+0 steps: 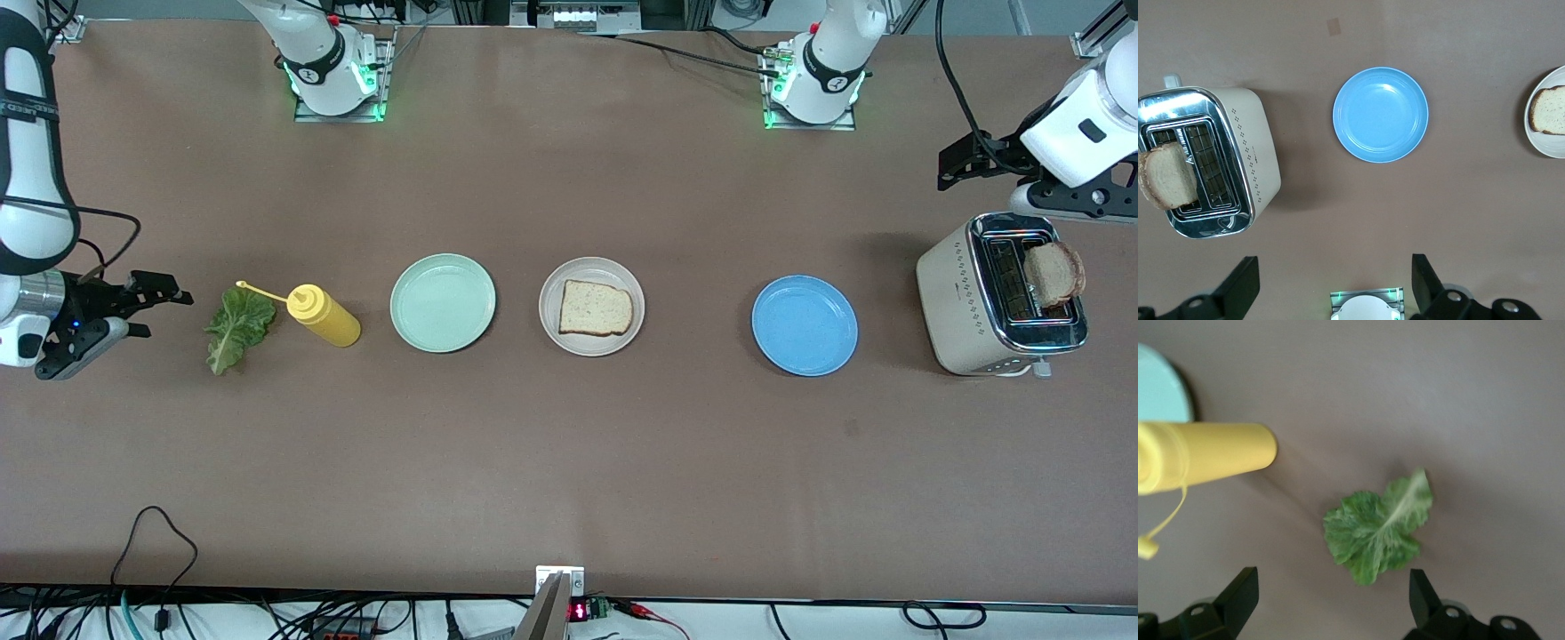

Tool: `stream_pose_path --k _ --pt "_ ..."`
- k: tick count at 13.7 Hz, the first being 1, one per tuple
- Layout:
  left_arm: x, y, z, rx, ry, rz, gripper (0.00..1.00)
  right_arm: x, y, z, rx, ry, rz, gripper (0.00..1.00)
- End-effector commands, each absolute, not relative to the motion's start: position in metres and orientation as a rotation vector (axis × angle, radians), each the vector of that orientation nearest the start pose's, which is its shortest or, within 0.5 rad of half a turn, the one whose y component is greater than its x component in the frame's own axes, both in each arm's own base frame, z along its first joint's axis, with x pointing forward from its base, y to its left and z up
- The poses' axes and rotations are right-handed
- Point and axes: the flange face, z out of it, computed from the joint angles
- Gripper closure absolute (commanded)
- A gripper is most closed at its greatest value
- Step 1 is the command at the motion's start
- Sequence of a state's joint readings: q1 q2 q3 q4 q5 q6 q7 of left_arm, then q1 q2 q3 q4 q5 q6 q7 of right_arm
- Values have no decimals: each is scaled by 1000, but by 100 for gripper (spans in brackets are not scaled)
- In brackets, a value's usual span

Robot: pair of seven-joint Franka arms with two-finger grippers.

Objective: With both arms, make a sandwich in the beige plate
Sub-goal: 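Grasp the green lettuce leaf with the right gripper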

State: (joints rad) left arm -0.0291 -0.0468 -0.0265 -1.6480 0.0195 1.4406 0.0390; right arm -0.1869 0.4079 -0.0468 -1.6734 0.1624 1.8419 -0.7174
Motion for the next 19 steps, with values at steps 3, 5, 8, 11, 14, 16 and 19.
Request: stream_pose_path --k 3,5,8,11,14,16,19 --pt "526 -30 609 -3118 138 249 0 628 -95 324 -3043 -163 397 0" --pt "526 -29 609 -3116 138 249 0 634 -87 301 -3170 -82 395 0" --pt "526 -29 609 -3118 138 249 0 633 -87 247 -3248 -119 271 0" --pt "526 -29 609 -3116 138 249 0 634 -93 212 -3274 -162 249 0" --pt "526 -29 609 -3118 135 249 0 633 -94 198 -3272 -186 238 10" --pt "526 -30 609 -3118 138 249 0 632 -96 193 -3280 -225 256 45" --pt "526 -30 609 -3118 138 249 0 632 -97 192 -3297 -265 266 75"
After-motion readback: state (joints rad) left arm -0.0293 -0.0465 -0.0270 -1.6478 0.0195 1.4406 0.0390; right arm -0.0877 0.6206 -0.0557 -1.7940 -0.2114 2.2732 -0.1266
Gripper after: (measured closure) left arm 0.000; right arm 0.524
